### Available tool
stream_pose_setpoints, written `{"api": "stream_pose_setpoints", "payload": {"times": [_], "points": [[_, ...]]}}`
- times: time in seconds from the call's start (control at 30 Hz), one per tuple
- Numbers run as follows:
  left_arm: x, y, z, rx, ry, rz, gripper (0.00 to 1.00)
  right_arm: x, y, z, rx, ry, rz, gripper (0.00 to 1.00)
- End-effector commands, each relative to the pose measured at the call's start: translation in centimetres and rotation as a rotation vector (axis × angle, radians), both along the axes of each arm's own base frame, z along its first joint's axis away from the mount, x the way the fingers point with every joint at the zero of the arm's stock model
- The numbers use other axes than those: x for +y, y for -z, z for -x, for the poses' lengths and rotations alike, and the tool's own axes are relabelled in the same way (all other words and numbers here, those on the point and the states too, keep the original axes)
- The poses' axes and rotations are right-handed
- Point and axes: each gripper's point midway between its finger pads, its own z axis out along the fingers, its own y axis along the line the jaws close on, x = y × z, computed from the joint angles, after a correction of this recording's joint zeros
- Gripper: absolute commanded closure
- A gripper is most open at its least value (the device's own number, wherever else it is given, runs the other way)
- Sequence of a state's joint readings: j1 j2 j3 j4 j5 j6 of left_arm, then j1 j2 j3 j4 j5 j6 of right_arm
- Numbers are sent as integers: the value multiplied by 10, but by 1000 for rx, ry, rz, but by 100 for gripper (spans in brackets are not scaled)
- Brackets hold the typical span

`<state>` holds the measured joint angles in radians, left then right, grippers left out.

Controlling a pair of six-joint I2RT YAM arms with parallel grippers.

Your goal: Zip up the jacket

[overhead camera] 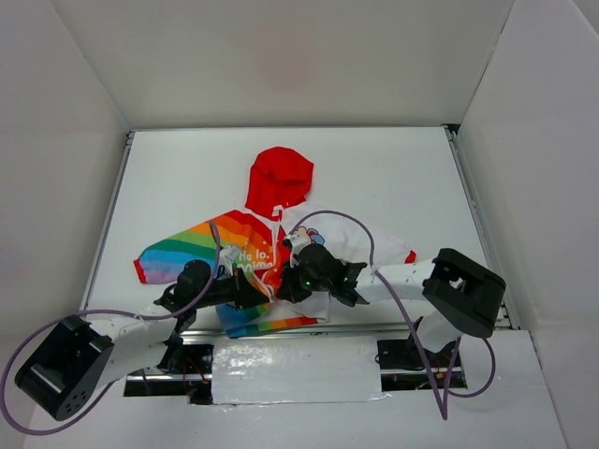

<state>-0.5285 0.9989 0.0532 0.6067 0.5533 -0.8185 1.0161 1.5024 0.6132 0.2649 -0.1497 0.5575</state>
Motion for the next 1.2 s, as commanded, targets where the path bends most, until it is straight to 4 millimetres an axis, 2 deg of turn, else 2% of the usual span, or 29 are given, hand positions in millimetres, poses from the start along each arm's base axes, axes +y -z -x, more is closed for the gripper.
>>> {"api": "stream_pose_setpoints", "payload": {"times": [0.0,0.2,0.23,0.27,0.3,0.47,0.53,0.73,0.87,0.97,1.07,1.13,1.17], "points": [[7,22,2,36,-40,-39,100,13,-6,-14,-27,24,-43,100],[8,37,0,80,-60,-71,100,22,-5,-11,-13,-12,-59,98],[9,42,1,91,-65,-78,100,23,-4,-10,-9,-18,-56,91],[7,40,0,92,-67,-66,100,23,-4,-9,-8,-26,-58,89],[4,35,-2,76,-61,-47,100,23,-6,-6,-7,-41,-71,81],[2,31,-2,75,-48,-32,100,20,-16,3,-4,-62,-121,66],[2,29,-4,62,-50,-34,100,18,-23,7,-10,-69,-146,56],[2,25,-9,37,-59,-45,100,13,-34,22,6,-102,-201,55],[1,24,-8,35,-52,-42,100,9,-27,32,31,-112,-211,53],[0,23,-7,36,-42,-34,100,7,-23,29,34,-71,-221,46],[-2,22,-5,35,-28,-19,100,5,-22,31,39,-61,-231,42],[-2,22,-3,41,-27,-15,100,7,-24,38,47,-80,-249,43],[-2,22,-3,39,-27,-15,100,8,-25,41,48,-87,-260,47]]}}
